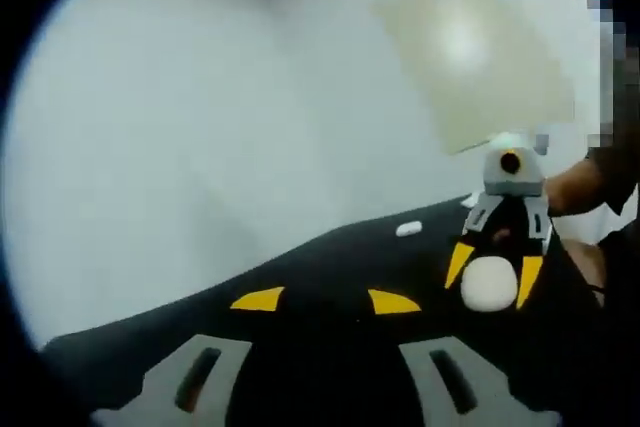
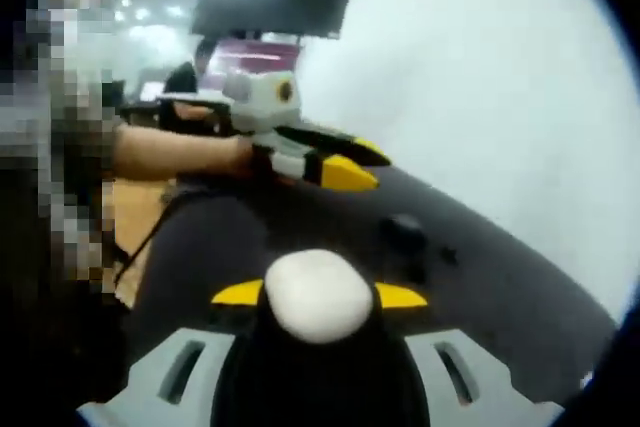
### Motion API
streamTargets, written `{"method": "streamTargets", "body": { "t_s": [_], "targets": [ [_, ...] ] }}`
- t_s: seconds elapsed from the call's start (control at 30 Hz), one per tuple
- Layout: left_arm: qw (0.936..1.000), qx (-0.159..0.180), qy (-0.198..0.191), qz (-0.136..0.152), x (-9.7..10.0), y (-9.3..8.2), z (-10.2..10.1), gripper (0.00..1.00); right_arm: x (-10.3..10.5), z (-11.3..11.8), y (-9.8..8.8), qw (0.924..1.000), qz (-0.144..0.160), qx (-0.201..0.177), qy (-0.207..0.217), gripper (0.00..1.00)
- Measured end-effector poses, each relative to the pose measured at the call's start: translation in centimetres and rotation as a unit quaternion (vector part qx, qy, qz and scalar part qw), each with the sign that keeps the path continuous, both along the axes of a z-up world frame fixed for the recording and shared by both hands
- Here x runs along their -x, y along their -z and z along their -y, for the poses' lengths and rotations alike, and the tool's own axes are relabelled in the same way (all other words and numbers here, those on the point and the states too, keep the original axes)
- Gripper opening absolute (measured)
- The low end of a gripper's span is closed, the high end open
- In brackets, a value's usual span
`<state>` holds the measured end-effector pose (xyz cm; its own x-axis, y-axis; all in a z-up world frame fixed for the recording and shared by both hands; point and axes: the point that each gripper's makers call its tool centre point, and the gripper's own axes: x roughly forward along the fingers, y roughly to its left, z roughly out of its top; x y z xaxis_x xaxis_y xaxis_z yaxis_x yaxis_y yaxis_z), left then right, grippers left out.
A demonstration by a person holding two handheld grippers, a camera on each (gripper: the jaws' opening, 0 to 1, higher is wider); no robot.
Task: Pick up three earphones and place each one into its charging case using tactile feedback, ensure that each earphone is properly inserted and securely positioned inside the case.
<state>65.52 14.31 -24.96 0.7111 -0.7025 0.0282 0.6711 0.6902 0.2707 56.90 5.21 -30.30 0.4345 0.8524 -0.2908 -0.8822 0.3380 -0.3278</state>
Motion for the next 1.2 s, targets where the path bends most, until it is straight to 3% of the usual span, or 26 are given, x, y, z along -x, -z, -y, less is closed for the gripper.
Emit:
{"method": "streamTargets", "body": {
  "t_s": [0.1,0.23,0.3,0.37,0.47,0.5,0.6,0.63,0.73,0.77,0.8,0.97,1.0,1.03,1.07,1.1,1.2],
  "targets": [
    [0.9994,-0.014,-0.028,0.015,-0.4,-0.2,-0.8,0.29,-0.4,1.3,-1.1,0.9996,0.007,-0.019,0.02,0.41],
    [0.9952,-0.013,-0.072,0.064,-0.5,-1.7,-2.4,0.32,-3.6,5.4,-2.2,0.993,0.016,-0.036,0.111,0.41],
    [0.9946,0.004,-0.077,0.07,-0.4,-2.2,-2.8,0.34,-6.8,9.7,-1.6,0.9769,0.029,-0.014,0.211,0.4],
    [0.9943,0.024,-0.075,0.071,-0.3,-2.7,-3.1,0.34,-9.2,14.3,-0.8,0.9512,0.001,-0.039,0.306,0.4],
    [0.9935,0.033,-0.081,0.073,-0.4,-2.8,-3.5,0.33,-10.1,18.0,-0.9,0.9274,-0.021,-0.059,0.369,0.41],
    [0.993,0.016,-0.092,0.073,-0.6,-2.5,-3.7,0.33,-10.3,19.2,-1.1,0.9201,-0.016,-0.055,0.387,0.41],
    [0.993,0.004,-0.091,0.075,-0.6,-2.3,-3.4,0.34,-11.1,22.0,-0.9,0.9049,-0.009,-0.027,0.425,0.41],
    [0.9932,0.004,-0.087,0.078,-0.5,-2.4,-3.3,0.34,-11.5,22.5,-0.6,0.9043,-0.012,-0.028,0.426,0.41],
    [0.9906,-0.03,-0.106,0.08,-0.8,-1.8,-3.6,0.33,-11.8,23.2,1.3,0.8931,-0.077,-0.067,0.438,0.41],
    [0.9887,-0.041,-0.117,0.085,-1.0,-1.7,-3.8,0.33,-11.9,23.3,1.0,0.8893,-0.082,-0.086,0.442,0.41],
    [0.9876,-0.042,-0.123,0.088,-1.1,-1.8,-3.9,0.33,-12.0,23.8,1.2,0.8831,-0.09,-0.078,0.454,0.41],
    [0.9838,-0.016,-0.15,0.097,-1.3,-2.7,-5.4,0.32,-13.1,24.4,1.3,0.8788,-0.098,-0.09,0.458,0.43],
    [0.9834,-0.006,-0.155,0.094,-1.3,-2.9,-5.7,0.32,-12.9,24.6,1.2,0.875,-0.096,-0.093,0.465,0.47],
    [0.9834,0.006,-0.157,0.09,-1.4,-3.0,-6.0,0.32,-12.8,24.6,0.6,0.8777,-0.079,-0.098,0.462,0.51],
    [0.984,0.019,-0.156,0.083,-1.5,-3.0,-6.2,0.31,-12.7,24.6,-0.7,0.878,-0.051,-0.118,0.461,0.52],
    [0.9848,0.026,-0.154,0.075,-1.6,-2.9,-6.3,0.3,-12.6,25.1,-2.0,0.872,-0.022,-0.136,0.47,0.52],
    [0.9852,0.028,-0.161,0.053,-1.9,-2.4,-6.7,0.21,-12.0,25.1,-5.0,0.871,0.054,-0.143,0.467,0.48]
  ]
}}
